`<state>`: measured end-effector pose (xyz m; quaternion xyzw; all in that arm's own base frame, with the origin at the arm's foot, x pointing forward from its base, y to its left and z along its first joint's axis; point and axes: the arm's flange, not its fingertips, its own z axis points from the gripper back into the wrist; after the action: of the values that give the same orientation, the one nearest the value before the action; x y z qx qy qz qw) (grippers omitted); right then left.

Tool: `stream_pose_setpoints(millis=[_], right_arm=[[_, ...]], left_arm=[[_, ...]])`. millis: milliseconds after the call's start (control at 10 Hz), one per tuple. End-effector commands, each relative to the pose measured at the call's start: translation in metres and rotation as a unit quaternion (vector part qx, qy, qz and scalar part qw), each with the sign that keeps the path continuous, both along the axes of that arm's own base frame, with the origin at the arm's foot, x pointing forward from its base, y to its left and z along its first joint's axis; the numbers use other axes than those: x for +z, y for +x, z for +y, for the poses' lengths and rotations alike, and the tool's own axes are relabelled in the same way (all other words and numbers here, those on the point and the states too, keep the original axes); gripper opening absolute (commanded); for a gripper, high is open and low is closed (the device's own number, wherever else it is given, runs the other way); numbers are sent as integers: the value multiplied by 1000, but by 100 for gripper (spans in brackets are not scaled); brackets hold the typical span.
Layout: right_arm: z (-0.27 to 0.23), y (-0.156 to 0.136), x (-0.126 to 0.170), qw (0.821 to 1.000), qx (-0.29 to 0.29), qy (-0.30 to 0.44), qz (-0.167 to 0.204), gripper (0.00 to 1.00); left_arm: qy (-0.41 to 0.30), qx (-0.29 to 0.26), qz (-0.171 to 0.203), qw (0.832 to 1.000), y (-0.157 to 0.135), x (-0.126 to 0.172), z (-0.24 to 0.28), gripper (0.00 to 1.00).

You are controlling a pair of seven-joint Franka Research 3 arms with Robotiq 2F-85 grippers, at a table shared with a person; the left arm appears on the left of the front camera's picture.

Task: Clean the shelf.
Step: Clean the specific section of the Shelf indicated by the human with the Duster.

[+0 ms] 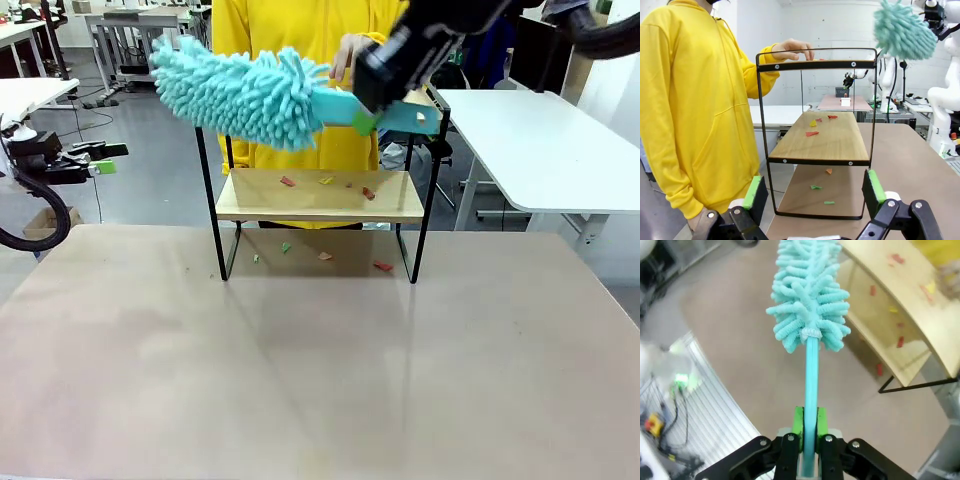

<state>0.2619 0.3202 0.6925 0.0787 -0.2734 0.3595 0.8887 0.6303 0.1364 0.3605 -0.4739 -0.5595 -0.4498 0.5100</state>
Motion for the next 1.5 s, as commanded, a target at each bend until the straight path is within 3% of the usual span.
stream_pose_setpoints(millis=[0,100,500,900,1100,1400], right_arm=[[5,12,3,1000,-9,-6,21,13],[0,0,0,1000,0,0,0,13],[6,3,-2,1000,-9,1,7,13],[99,26,46,983,-159,57,-68,13],[146,40,49,969,-234,48,-67,13],[195,67,42,947,-318,39,-30,13]], left_arm=[[0,-1,-6,1000,-2,3,0,100],[0,-1,-6,1000,-2,3,0,100],[0,-1,-6,1000,-2,3,0,100],[0,-1,-6,1000,-2,3,0,100],[0,-1,-6,1000,-2,3,0,100],[0,-1,-6,1000,-2,3,0,100]])
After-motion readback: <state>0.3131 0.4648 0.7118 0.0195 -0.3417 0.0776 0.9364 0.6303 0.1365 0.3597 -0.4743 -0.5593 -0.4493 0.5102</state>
